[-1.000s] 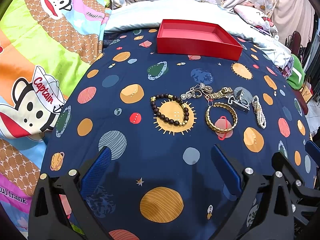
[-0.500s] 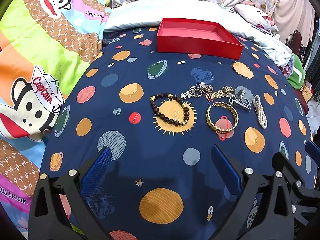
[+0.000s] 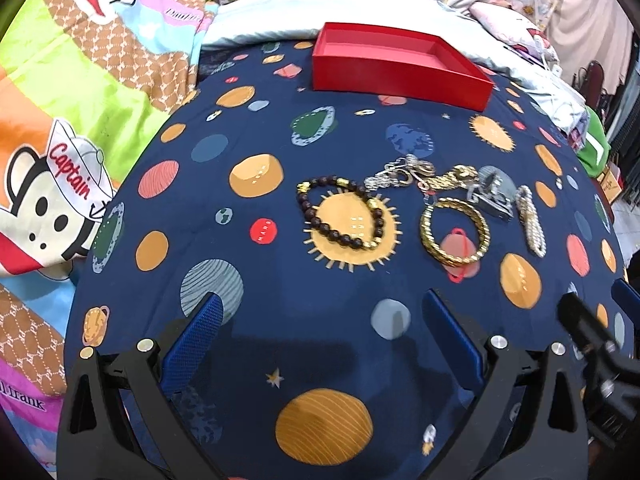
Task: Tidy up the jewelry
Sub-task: 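Grasp the dark bead bracelet with the left tool while the right tool grasps the pearl necklace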
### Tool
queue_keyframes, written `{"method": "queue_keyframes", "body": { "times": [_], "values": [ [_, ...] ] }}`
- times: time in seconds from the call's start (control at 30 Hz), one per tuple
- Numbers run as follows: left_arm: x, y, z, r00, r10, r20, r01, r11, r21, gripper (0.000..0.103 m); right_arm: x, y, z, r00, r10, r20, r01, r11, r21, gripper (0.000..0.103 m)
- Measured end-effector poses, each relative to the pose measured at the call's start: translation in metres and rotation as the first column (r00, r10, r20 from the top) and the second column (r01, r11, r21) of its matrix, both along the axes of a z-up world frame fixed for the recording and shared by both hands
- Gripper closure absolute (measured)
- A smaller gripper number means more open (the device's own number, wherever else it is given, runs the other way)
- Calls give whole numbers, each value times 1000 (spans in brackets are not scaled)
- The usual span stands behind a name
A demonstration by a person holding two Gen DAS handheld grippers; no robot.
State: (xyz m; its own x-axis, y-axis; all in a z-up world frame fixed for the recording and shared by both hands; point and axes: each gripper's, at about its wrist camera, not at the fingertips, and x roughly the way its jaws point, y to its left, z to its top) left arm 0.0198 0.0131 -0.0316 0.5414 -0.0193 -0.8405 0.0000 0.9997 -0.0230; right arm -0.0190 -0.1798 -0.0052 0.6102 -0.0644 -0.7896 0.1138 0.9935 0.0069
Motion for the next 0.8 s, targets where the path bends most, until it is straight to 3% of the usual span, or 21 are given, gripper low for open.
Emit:
{"method": "queue_keyframes", "body": {
  "times": [0.1, 0.3, 0.5, 0.57, 0.73, 0.8],
  "values": [
    [9, 7, -3, 1000, 28, -5, -28, 1000, -13, 6, 10, -8, -5, 1000, -15, -2, 15, 1000, 1, 9],
    [28, 13, -10, 998, 61, -16, -61, 998, -8, 6, 39, -21, -20, 999, -26, -34, 27, 999, 43, 31],
    [47, 14, -20, 997, 71, -29, -72, 997, -7, 6, 67, -23, -32, 998, -19, -53, 22, 998, 57, 43],
    [53, 14, -23, 997, 70, -36, -70, 997, -13, 6, 75, -23, -37, 998, -14, -64, 18, 998, 63, 52],
    [64, 12, -26, 997, 64, -41, -65, 998, -21, 6, 86, -20, -40, 998, -8, -54, 9, 1000, 27, 59],
    [66, 11, -26, 997, 59, -40, -59, 998, -17, 6, 88, -20, -41, 999, -3, -51, 4, 1000, 15, 68]
  ]
}}
